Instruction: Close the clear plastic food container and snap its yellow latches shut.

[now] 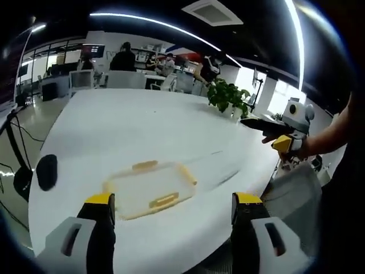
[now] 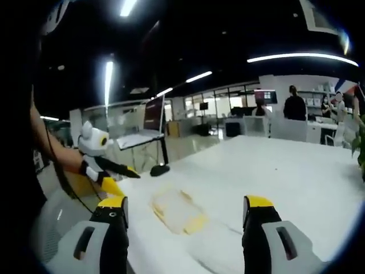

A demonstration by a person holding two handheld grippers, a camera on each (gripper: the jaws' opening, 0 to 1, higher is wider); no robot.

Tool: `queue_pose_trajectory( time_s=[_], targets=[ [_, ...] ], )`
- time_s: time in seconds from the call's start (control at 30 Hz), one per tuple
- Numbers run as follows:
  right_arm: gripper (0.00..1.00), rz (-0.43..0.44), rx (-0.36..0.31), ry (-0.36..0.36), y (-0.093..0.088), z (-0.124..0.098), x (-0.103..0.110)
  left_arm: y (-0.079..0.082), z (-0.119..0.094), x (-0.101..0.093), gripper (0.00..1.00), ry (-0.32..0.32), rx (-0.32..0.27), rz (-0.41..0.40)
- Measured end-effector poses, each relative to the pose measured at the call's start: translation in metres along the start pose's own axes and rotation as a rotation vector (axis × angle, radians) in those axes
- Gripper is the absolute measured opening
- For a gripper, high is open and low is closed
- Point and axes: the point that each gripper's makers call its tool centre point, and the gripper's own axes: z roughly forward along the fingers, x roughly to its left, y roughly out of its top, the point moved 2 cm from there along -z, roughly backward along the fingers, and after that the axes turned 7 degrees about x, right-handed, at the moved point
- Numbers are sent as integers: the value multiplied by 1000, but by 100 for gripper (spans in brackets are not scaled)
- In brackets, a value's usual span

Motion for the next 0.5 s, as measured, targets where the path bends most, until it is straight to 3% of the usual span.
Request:
queue_pose_trajectory(
  time_s=[0.5],
  targets=[
    [80, -35, 25, 23, -1, 19, 6, -4, 3, 23, 83, -16, 68, 61]
  ],
)
